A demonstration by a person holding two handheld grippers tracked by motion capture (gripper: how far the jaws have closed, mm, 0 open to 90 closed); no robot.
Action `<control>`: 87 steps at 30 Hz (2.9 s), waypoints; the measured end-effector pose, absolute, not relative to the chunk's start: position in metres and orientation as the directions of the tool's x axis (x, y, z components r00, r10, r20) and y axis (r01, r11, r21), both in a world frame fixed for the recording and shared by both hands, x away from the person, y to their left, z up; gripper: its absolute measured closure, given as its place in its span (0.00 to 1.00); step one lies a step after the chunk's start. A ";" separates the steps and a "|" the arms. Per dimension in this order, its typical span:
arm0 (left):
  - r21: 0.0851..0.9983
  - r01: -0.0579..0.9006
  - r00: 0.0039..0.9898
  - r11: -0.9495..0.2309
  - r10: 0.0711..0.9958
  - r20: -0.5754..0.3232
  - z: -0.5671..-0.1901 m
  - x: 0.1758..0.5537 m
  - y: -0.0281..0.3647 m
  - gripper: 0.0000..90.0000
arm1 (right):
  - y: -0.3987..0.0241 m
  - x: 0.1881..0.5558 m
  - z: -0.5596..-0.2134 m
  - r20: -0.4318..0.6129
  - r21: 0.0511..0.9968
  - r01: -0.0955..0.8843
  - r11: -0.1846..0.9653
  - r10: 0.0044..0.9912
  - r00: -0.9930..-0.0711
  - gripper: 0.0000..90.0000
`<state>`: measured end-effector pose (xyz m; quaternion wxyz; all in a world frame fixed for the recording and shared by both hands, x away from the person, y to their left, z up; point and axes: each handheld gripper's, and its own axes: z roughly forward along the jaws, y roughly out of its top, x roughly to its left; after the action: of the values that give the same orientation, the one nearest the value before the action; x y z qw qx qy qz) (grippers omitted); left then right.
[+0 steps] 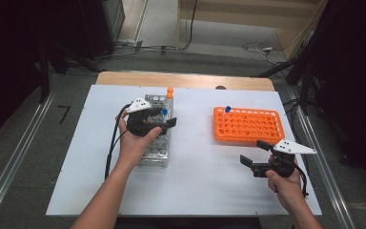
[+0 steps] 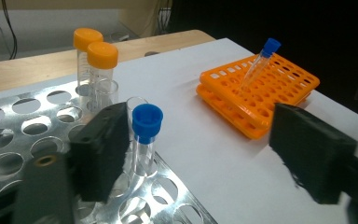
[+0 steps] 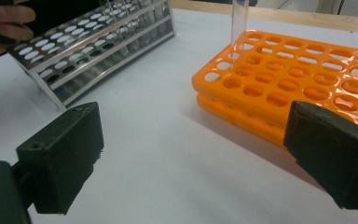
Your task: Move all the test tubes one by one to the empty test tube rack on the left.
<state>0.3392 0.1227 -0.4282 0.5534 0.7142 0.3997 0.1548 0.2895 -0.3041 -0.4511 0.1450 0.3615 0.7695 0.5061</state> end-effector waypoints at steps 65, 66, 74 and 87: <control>0.936 0.350 0.700 -0.037 0.675 -0.235 -0.438 0.252 0.132 0.00 | -0.228 0.398 -0.459 0.108 0.893 0.424 0.153 0.841 -0.531 0.83; 0.936 0.350 0.700 -0.039 0.675 -0.234 -0.438 0.252 0.131 0.00 | -0.231 0.395 -0.455 0.118 0.897 0.418 0.142 0.835 -0.538 0.83; 0.937 0.346 0.710 -0.050 0.667 -0.227 -0.436 0.251 0.126 0.00 | -0.234 0.376 -0.439 0.110 0.903 0.396 0.166 0.802 -0.587 0.83; 0.940 0.336 0.728 -0.062 0.650 -0.217 -0.433 0.251 0.116 0.00 | -0.226 0.325 -0.432 0.117 0.895 0.388 0.220 0.723 -0.681 0.83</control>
<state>0.2513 0.1160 -0.4333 0.5921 0.7165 0.3441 0.1329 0.3249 -0.2262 -0.4325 0.1651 0.3637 0.7634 0.5076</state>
